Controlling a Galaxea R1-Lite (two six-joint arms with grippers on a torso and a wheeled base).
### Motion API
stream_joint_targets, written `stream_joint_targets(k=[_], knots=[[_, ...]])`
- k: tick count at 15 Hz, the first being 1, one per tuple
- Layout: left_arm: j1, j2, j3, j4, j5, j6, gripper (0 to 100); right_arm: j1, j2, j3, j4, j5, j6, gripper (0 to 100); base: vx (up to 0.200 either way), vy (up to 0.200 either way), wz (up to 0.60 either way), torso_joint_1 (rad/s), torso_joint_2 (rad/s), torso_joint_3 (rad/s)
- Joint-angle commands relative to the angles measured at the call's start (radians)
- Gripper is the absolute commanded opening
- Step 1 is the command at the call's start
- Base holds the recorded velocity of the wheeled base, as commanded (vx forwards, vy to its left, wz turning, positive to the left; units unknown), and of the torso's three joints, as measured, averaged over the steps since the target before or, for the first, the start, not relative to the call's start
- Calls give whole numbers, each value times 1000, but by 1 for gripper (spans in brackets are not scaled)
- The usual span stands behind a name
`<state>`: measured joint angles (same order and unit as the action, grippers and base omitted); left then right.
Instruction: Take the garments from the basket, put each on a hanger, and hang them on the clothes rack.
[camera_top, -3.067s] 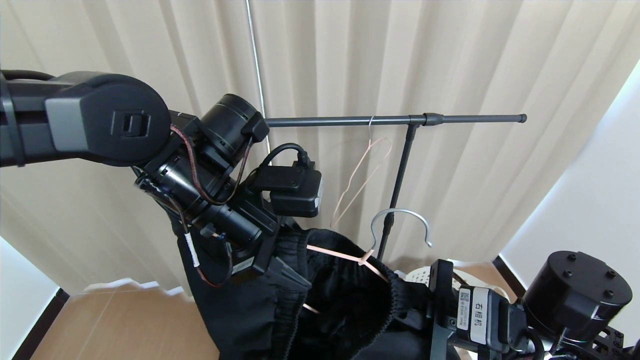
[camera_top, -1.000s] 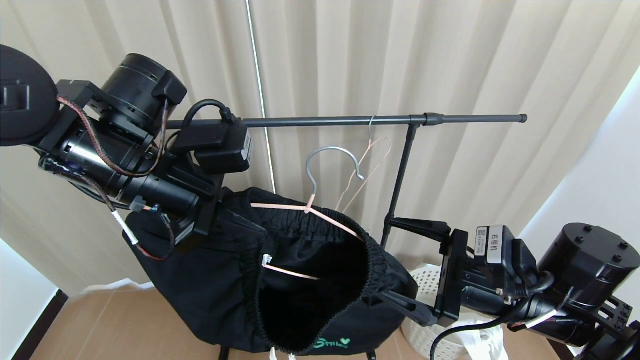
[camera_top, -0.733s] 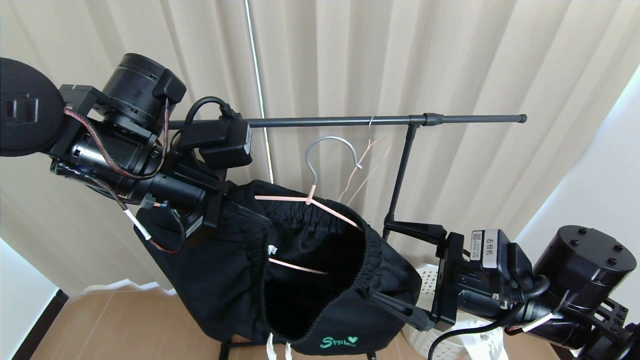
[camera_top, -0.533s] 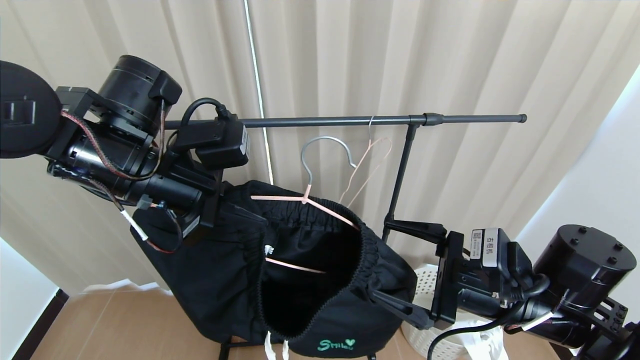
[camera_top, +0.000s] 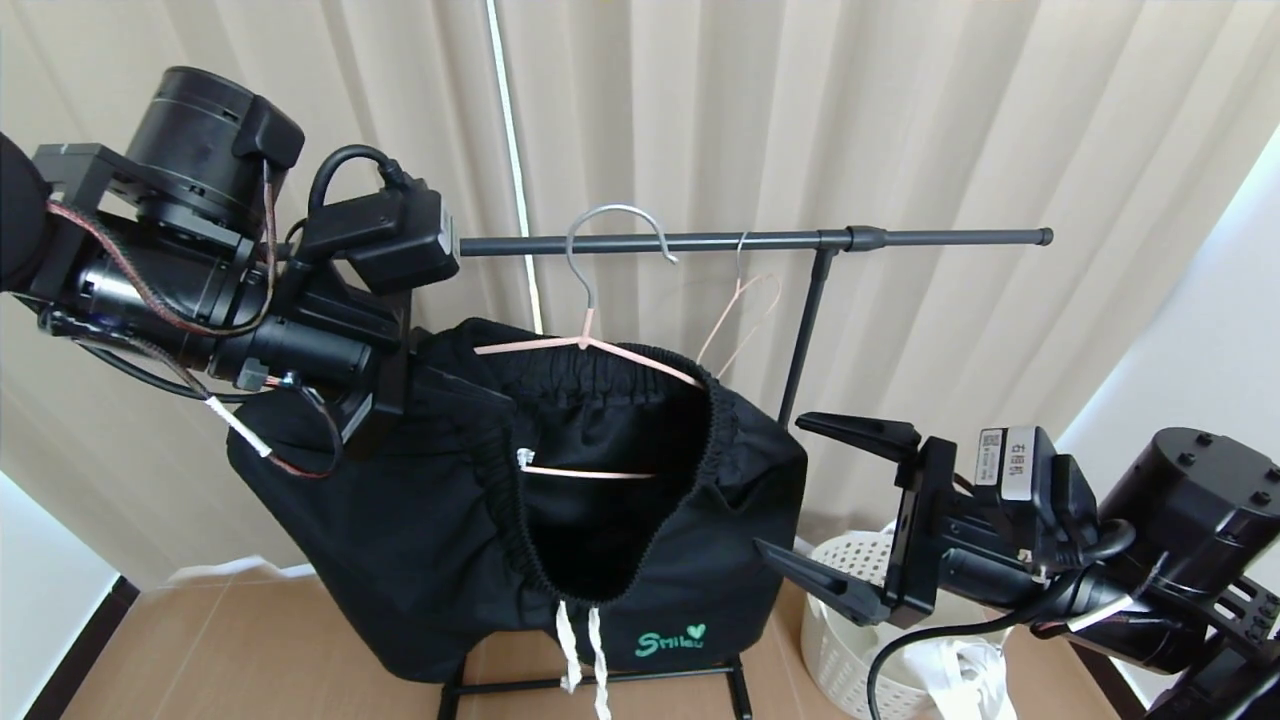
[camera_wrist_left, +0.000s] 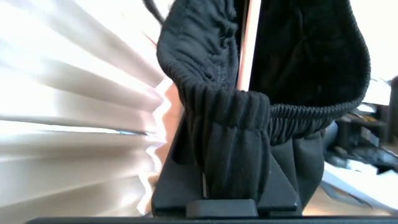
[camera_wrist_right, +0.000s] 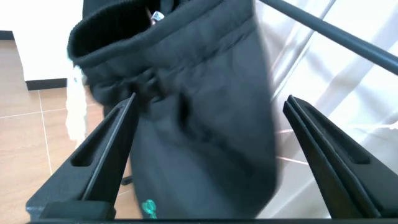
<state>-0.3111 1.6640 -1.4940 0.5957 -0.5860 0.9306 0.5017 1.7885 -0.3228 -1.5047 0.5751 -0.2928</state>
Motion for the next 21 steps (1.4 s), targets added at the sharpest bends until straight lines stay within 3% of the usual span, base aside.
stream_joint_targets(k=[1, 4, 5, 7, 11, 15, 21], knots=[[18, -10, 1, -1, 0, -6, 0, -5, -8, -2, 0, 0, 0, 100, 0, 0, 0, 0, 0, 0], [43, -38, 9, -7, -2, -24, 0, -54, 0, -21, 6, 9, 1, 100, 0, 0, 0, 0, 0, 0], [53, -56, 17, -14, -43, -44, 0, -115, 23, -44, 4, 72, 50, 100, 0, 0, 0, 0, 0, 0], [67, -72, 29, -39, -71, -62, 0, -176, 66, -67, 1, 120, 95, 100, 0, 0, 0, 0, 0, 0], [66, -101, 83, -154, -72, -131, 0, -226, 166, -116, 0, 123, 98, 100, 0, 0, 0, 0, 0, 0], [64, -124, 121, -235, -72, -181, 0, -232, 233, -114, -5, 121, 95, 100, 0, 0, 0, 0, 0, 0], [46, -178, 150, -240, -72, -202, 0, -233, 307, -153, -6, 115, 96, 100, 0, 0, 0, 0, 0, 0]])
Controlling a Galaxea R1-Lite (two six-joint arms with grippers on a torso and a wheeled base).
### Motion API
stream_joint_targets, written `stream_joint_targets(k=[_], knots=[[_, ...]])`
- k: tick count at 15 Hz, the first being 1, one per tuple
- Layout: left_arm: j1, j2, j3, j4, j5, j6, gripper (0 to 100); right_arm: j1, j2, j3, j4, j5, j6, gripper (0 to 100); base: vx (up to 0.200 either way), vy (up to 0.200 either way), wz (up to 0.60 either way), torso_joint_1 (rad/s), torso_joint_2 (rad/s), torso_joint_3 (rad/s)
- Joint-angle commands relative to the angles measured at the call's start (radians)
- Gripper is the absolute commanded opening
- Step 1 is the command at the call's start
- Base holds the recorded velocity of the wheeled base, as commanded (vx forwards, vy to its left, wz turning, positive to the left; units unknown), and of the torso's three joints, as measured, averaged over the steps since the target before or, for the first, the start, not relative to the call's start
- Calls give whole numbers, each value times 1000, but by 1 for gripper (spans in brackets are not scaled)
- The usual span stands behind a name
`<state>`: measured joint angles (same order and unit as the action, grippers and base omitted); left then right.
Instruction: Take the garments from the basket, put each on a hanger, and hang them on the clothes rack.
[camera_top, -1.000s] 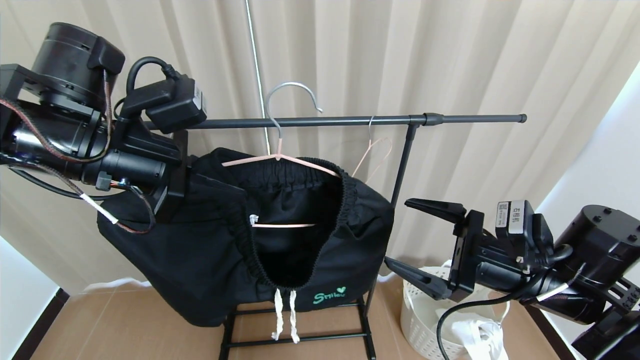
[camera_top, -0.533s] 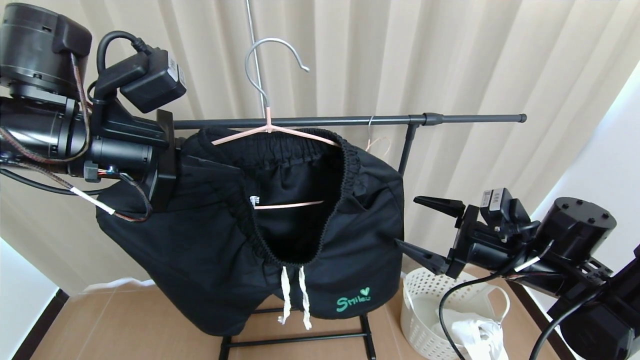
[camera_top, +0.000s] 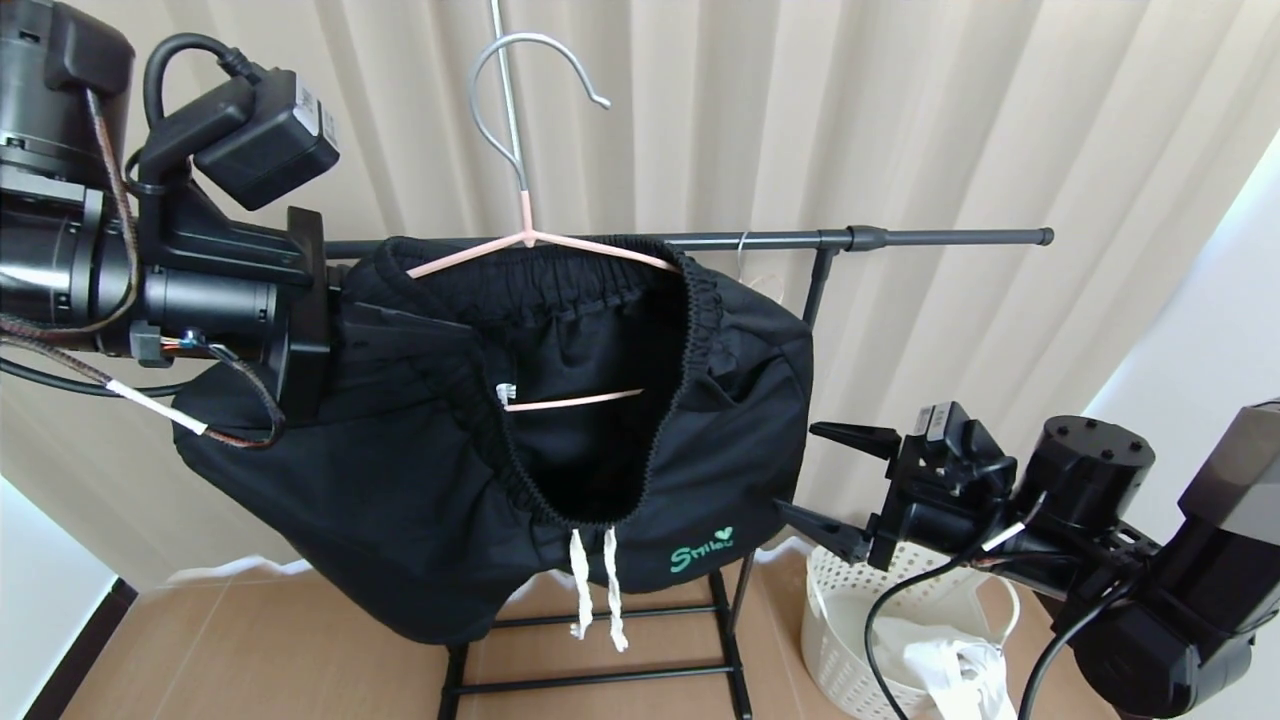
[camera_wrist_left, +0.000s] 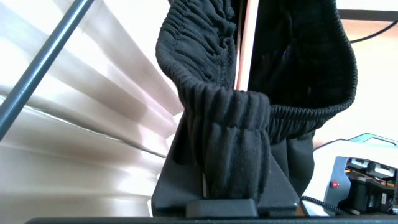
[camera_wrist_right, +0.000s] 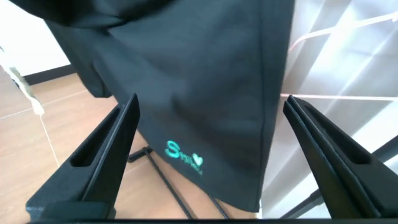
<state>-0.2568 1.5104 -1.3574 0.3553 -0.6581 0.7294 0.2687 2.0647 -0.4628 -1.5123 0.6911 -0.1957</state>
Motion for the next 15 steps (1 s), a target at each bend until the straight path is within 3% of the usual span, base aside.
stream_joint_targets(k=[1, 6, 7, 12, 15], knots=[[-15, -35, 24, 1, 0, -1, 0, 0, 35, -17, 1, -2, 1, 100, 0, 0, 0, 0, 0, 0], [-33, -76, 60, 1, 2, -2, 0, -16, 48, -19, -3, -2, -1, 100, 0, 0, 0, 0, 0, 0], [-33, -79, 60, 1, 2, -2, 0, -16, 46, -19, -3, -2, -1, 0, 0, 0, 0, 0, 0, 0], [-33, -95, 70, -3, 2, -41, 0, -26, 48, -22, -2, -4, -1, 0, 0, 0, 0, 0, 0, 0], [-27, -125, 127, -81, 2, -93, 0, -51, 61, -40, 6, -2, -1, 0, 0, 0, 0, 0, 0, 0]])
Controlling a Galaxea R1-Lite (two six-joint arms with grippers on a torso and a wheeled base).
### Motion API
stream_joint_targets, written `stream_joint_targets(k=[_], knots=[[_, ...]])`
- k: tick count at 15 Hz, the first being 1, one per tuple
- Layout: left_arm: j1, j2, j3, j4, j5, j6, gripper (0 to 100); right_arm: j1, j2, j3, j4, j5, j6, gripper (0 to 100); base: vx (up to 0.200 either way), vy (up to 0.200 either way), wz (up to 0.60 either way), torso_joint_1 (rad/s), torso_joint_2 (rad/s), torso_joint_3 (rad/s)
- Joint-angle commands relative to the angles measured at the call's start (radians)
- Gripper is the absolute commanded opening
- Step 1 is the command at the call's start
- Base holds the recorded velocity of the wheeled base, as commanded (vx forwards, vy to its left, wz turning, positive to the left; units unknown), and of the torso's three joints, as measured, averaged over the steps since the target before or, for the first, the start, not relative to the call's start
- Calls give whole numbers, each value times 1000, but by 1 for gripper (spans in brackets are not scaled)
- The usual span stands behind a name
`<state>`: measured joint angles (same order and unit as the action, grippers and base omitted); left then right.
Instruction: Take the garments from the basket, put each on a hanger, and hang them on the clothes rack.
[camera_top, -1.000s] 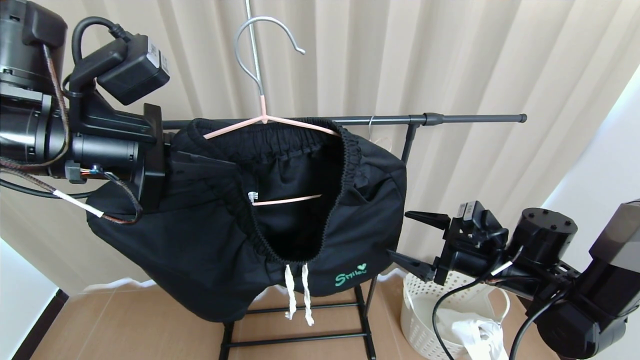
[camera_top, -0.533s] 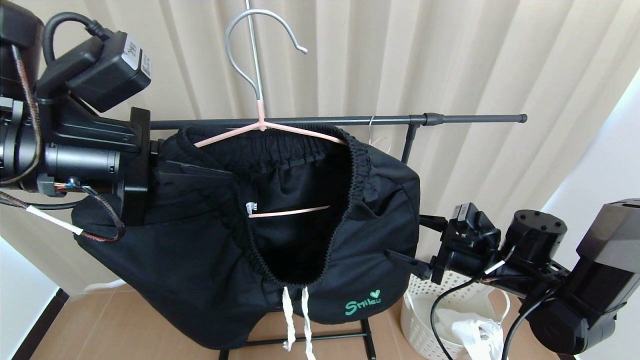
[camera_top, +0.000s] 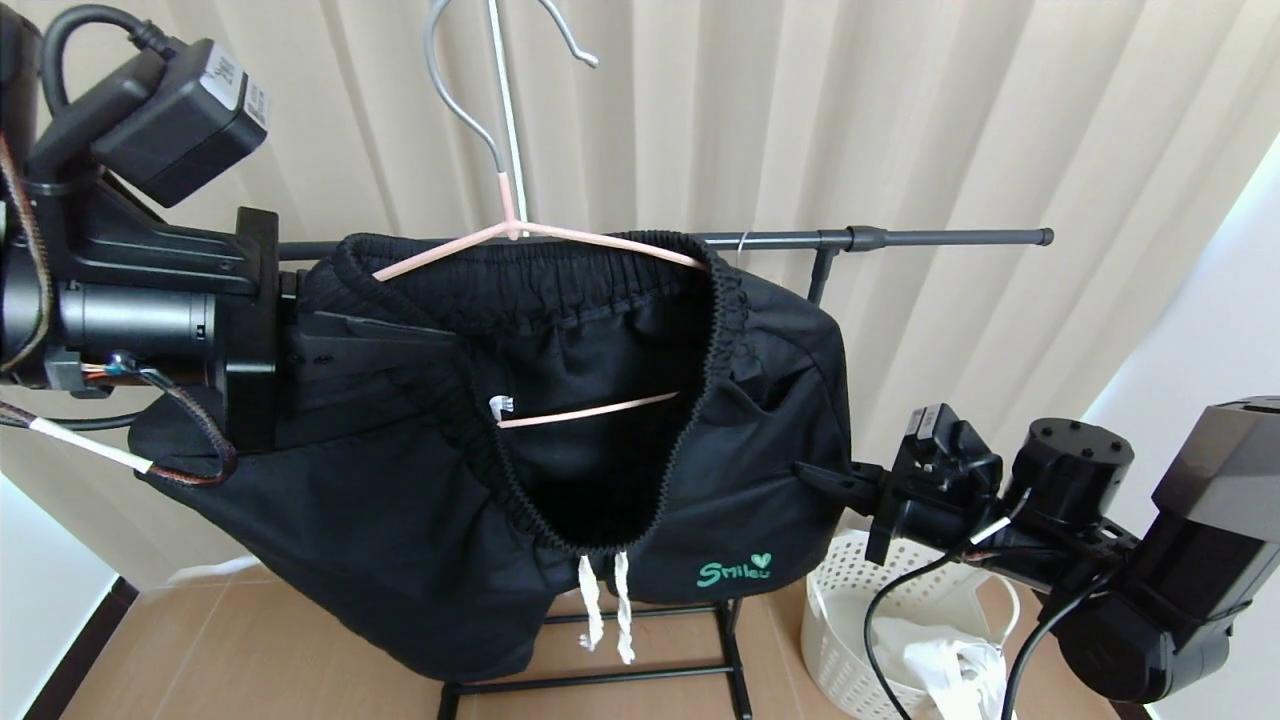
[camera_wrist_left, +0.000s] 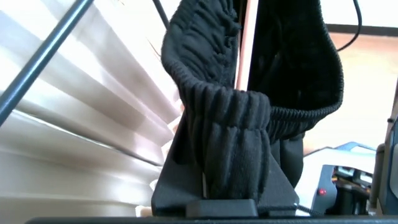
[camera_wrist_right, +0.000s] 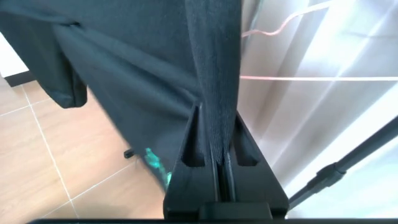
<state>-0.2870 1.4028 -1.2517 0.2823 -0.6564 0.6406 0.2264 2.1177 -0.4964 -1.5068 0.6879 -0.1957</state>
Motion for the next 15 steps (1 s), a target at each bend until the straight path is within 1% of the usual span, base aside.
stream_joint_targets(k=[1, 3, 4, 7, 8, 12, 13, 15], knots=[[5, -28, 48, -40, 0, -26, 0, -16, 15, -16, 2, -1, -1, 0, 0, 0, 0, 0, 0, 0], [6, -42, 71, -72, 0, -52, 0, -24, 28, -25, 2, 1, 1, 0, 0, 0, 0, 0, 0, 0], [6, -56, 80, -94, 1, -81, 0, -24, 33, -28, 4, -1, -1, 0, 0, 0, 0, 0, 0, 0], [8, -64, 80, -94, 1, -91, 0, -25, 33, -27, 2, -1, -1, 0, 0, 0, 0, 0, 0, 0], [8, -62, 97, -95, 3, -90, 0, -25, 25, -18, 2, -1, -4, 0, 0, 0, 0, 0, 0, 0], [17, -42, 107, -103, 4, -95, 0, -22, -7, 16, 2, -1, -31, 0, 0, 0, 0, 0, 0, 0], [31, -30, 107, -103, 4, -95, 0, -22, -13, 19, 2, -1, -45, 100, 0, 0, 0, 0, 0, 0], [49, -11, 115, -103, 4, -96, 0, -21, -21, 25, -3, -1, -62, 100, 0, 0, 0, 0, 0, 0]])
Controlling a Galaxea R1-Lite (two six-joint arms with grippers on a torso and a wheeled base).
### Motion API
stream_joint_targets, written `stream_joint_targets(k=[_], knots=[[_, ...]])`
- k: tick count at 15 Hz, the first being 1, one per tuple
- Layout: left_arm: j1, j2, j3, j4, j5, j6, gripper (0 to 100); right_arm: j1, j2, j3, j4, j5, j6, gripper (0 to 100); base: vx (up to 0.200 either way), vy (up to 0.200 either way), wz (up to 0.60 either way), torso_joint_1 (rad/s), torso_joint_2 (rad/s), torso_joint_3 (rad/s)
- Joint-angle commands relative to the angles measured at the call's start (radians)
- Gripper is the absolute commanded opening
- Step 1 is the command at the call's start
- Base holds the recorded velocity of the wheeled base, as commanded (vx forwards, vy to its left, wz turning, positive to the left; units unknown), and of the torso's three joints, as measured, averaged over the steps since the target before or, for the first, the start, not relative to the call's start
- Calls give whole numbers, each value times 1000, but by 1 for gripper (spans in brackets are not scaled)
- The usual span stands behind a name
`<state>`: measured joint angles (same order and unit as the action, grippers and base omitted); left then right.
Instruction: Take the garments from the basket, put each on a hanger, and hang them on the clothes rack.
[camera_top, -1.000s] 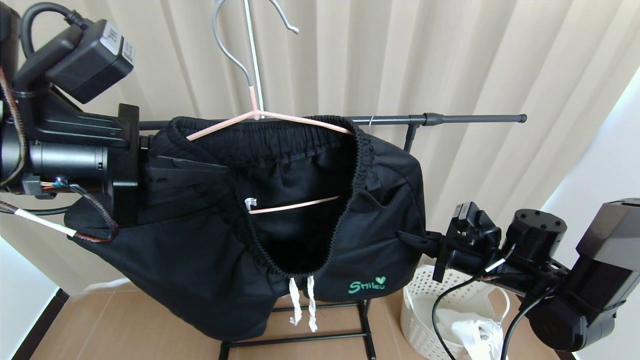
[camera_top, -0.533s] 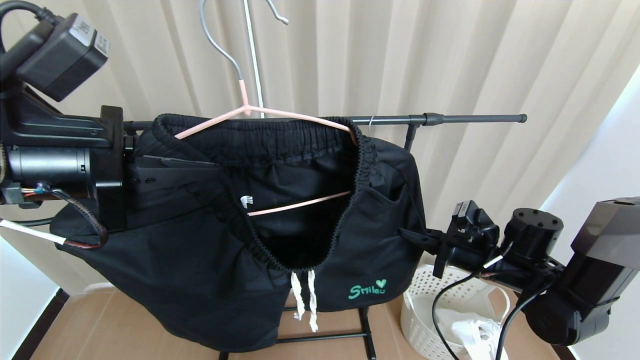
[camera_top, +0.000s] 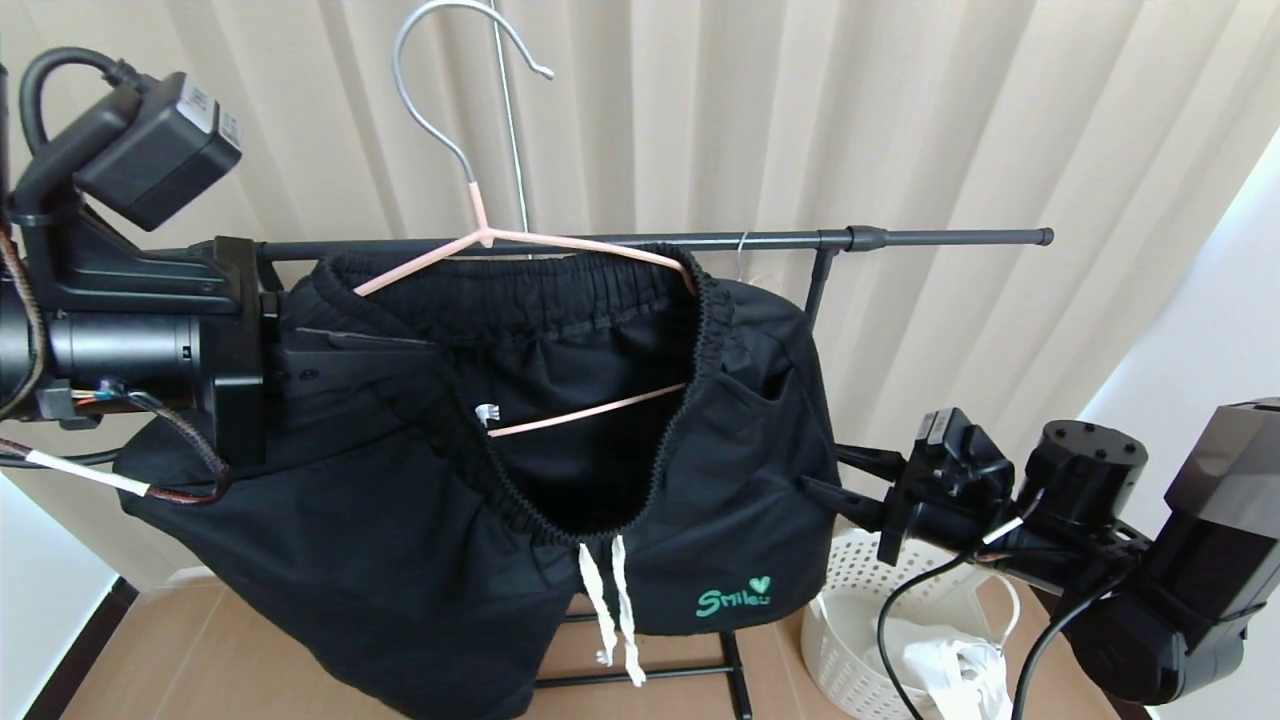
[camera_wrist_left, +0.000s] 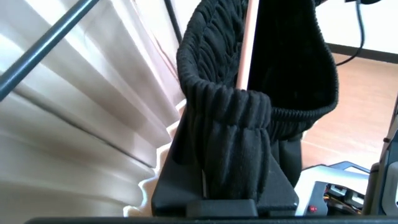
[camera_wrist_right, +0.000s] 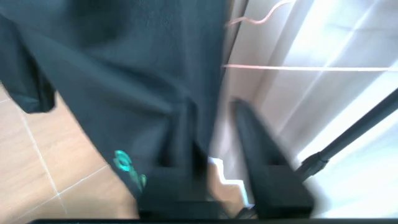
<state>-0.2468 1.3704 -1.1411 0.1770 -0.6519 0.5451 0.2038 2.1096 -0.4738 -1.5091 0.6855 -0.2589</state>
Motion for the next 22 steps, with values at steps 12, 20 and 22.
stream_joint_targets(k=[12, 20, 22], knots=[[63, 233, 222, -171, 181, 9, 0, 3, -111, 17, -6, -14, -39, 100, 0, 0, 0, 0, 0, 0], [63, 354, 254, -175, 393, 15, 0, 6, -108, 18, -6, -15, -39, 100, 0, 0, 0, 0, 0, 0], [87, 386, 201, -225, 402, -5, 0, 6, -109, 17, -6, -17, -39, 100, 0, 0, 0, 0, 0, 0]])
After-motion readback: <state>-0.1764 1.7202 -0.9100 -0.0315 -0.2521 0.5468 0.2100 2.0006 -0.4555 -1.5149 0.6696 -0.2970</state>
